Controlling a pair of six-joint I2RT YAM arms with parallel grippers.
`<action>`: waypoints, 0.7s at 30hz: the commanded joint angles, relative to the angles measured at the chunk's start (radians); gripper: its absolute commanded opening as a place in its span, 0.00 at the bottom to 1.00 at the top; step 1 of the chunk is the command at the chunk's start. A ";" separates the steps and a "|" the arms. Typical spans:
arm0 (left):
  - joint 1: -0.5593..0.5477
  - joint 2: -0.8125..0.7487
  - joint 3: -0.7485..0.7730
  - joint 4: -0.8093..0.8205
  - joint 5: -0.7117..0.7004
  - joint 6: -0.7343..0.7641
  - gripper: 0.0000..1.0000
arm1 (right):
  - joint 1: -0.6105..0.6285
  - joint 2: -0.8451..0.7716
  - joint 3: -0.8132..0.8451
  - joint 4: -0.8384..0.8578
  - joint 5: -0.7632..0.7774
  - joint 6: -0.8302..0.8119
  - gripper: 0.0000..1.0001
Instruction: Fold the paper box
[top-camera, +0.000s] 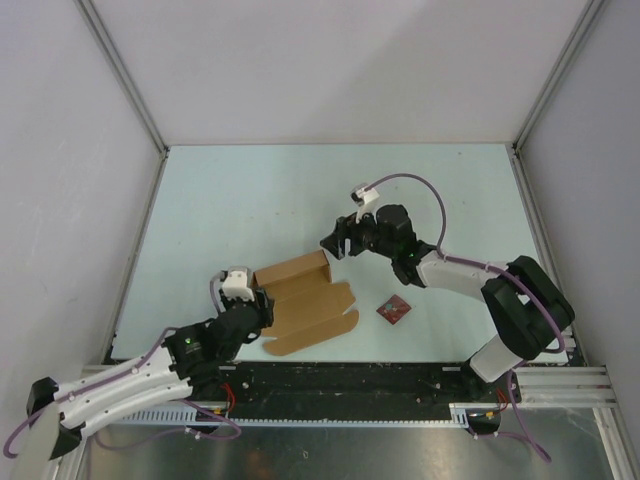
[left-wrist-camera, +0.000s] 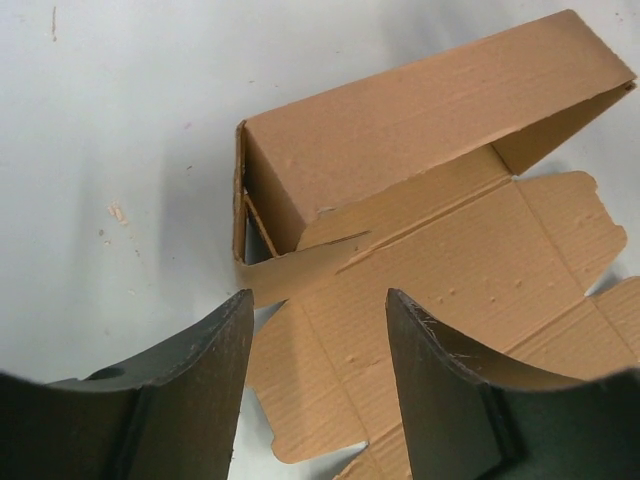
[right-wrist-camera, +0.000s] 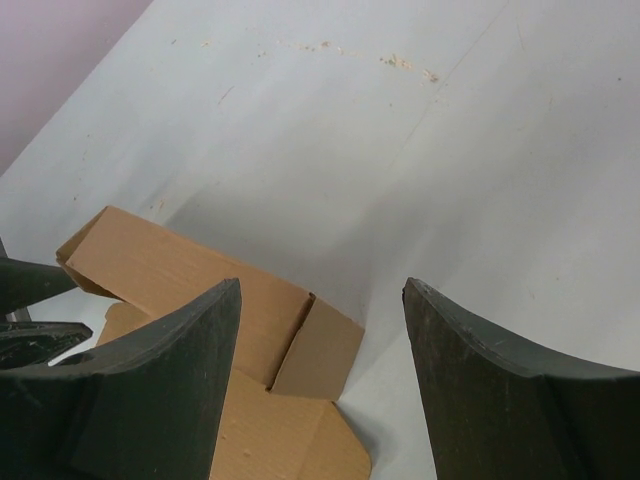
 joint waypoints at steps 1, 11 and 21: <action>-0.025 0.066 0.081 0.009 -0.032 -0.009 0.63 | -0.003 0.013 0.054 0.043 -0.021 -0.025 0.72; -0.029 0.290 0.219 -0.161 -0.044 -0.135 0.70 | -0.032 0.022 0.058 0.043 -0.051 -0.036 0.72; -0.031 0.347 0.284 -0.339 0.005 -0.278 0.80 | -0.060 0.027 0.066 0.063 -0.084 -0.031 0.72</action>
